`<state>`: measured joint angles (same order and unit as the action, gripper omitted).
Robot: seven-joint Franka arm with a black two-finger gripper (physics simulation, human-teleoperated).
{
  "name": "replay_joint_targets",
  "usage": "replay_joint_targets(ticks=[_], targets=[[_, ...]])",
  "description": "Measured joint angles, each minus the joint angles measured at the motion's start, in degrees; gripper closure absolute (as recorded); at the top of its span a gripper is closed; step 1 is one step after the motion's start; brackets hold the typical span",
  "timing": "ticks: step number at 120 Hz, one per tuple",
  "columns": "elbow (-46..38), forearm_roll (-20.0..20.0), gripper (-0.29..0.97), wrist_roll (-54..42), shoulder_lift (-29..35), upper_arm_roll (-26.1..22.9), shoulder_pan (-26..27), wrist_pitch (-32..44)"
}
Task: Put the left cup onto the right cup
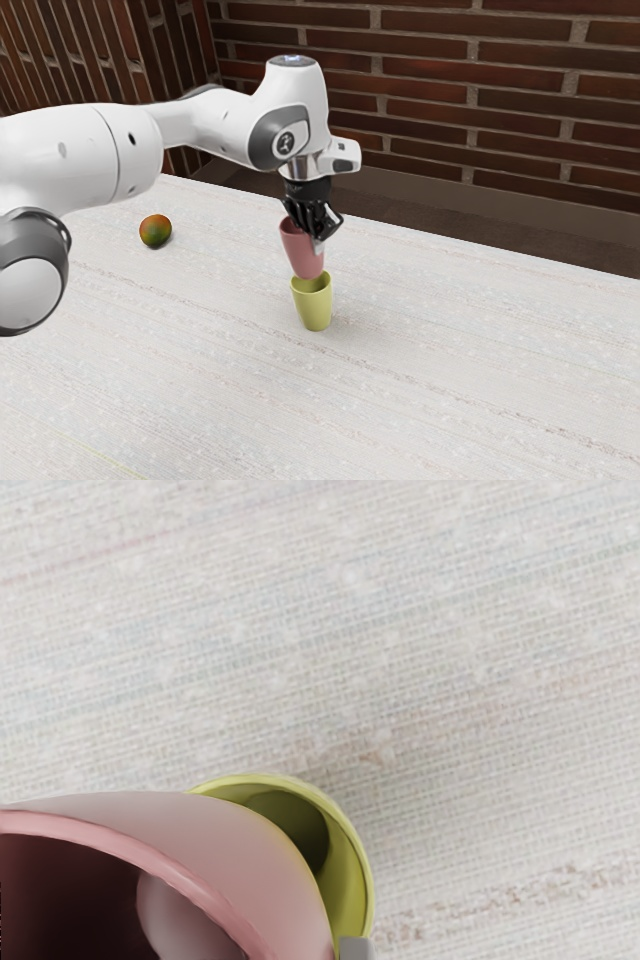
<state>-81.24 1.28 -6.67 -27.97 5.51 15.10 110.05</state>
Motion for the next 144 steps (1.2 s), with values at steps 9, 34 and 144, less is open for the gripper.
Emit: replay_joint_targets(ticks=[9, 34, 144], targets=[[-0.1, 0.1, 0.78, 0.1, -0.4, 0.0, 0.0, 0.4], [-0.2, 0.2, 0.78, 0.2, -2.2, 0.0, 0.0, 0.9], [-7.5, 3.2, 0.04, -0.4, 12.3, -0.1, -1.4, -1.4]])
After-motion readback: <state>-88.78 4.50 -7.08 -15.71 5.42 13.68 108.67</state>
